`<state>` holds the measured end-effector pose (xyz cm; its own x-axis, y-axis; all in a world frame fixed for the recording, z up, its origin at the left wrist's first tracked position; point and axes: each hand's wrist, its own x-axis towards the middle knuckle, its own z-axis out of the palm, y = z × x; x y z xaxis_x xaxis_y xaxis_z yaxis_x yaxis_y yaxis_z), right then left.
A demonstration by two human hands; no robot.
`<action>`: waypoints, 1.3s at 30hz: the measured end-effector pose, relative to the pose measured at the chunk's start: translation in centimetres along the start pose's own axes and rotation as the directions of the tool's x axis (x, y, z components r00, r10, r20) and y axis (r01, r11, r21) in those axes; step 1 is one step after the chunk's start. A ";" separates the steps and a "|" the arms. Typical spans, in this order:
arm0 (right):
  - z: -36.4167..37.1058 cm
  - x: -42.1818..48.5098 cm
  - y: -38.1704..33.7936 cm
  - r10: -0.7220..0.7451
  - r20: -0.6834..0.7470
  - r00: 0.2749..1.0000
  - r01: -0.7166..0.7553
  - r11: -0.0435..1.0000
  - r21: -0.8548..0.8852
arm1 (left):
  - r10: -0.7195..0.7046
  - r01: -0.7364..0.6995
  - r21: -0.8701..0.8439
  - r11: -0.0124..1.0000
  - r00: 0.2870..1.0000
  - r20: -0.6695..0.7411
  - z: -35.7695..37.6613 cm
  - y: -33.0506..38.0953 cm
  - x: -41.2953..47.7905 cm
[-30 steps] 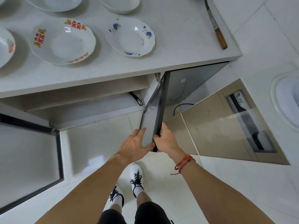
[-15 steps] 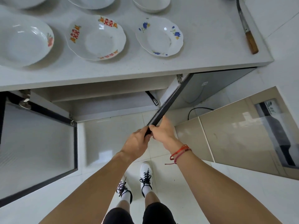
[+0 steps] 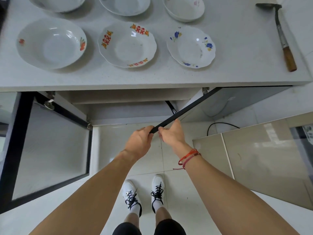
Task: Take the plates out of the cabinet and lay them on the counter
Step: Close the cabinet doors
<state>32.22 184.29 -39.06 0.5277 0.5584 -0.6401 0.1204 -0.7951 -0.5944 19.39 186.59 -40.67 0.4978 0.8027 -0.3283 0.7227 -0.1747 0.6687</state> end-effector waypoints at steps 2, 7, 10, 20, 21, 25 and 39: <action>-0.1 -0.5 -0.1 -0.007 0.019 1.000 0.009 0.995 -0.096 | -0.008 0.008 0.000 1.000 1.000 0.008 -0.3 0.0 -0.3; 0.4 -3.1 -0.7 -0.079 0.145 0.986 0.125 0.931 -0.342 | -0.068 0.069 0.036 0.997 0.997 -0.025 -2.8 -1.0 -2.0; 2.2 -4.8 -1.4 -0.149 0.209 0.966 0.227 0.877 -0.424 | -0.097 0.105 0.068 0.992 0.989 -0.112 -5.4 -2.7 -3.6; 10.1 -11.3 -5.4 -0.371 0.479 0.796 0.590 0.651 -0.477 | -0.191 0.312 0.208 0.927 0.870 -0.454 -15.8 -11.0 -13.1; 11.1 -11.9 -5.8 -0.383 0.504 0.774 0.617 0.634 -0.466 | -0.201 0.341 0.212 0.916 0.847 -0.492 -16.8 -11.8 -14.3; 15.1 -14.5 -6.8 -0.415 0.573 0.706 0.687 0.596 -0.415 | -0.341 0.495 0.130 0.859 0.744 -0.574 -20.3 -15.6 -18.5; 26.5 -19.8 -6.5 -0.363 0.750 0.553 0.792 0.509 -0.338 | -0.676 0.670 -0.200 0.715 0.590 -0.441 -21.9 -23.2 -24.4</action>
<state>-1.32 184.69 -35.41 -0.3826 0.7748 -0.5033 0.7630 -0.0422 -0.6450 -20.00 183.58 -33.52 -0.4060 0.8433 -0.3521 0.7544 0.5268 0.3917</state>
